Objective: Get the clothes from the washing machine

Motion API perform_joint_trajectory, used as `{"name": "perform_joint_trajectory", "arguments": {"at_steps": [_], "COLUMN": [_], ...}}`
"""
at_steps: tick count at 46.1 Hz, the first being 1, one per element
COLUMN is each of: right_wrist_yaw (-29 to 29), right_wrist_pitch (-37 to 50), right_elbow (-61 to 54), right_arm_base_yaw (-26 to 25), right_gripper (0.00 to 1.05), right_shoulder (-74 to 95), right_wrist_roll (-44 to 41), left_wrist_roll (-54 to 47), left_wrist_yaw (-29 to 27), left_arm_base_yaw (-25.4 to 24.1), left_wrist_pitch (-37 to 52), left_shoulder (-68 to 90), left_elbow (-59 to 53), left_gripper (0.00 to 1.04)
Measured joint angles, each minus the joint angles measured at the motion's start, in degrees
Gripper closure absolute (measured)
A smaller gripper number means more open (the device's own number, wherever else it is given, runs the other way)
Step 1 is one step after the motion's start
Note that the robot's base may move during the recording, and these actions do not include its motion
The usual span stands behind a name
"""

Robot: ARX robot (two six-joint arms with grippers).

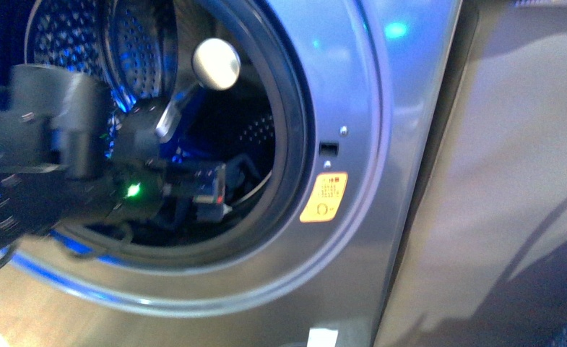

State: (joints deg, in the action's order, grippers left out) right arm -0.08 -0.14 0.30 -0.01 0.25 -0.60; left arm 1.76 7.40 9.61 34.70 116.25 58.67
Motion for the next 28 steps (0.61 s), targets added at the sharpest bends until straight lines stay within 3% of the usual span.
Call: {"name": "perform_joint_trajectory", "arguments": {"at_steps": [28], "right_wrist_yaw": [0.0], "right_wrist_pitch": [0.0], "right_elbow": [0.0], "right_arm_base_yaw": [0.0], "right_gripper": [0.08], "right_shoulder": [0.0], "right_wrist_roll": [0.0], "left_wrist_roll": [0.1], "left_wrist_yaw": [0.0], "left_arm_base_yaw": [0.3], "left_wrist_pitch": [-8.1], "left_shoulder": [11.5], "left_elbow": [17.5], "left_gripper": [0.07]}}
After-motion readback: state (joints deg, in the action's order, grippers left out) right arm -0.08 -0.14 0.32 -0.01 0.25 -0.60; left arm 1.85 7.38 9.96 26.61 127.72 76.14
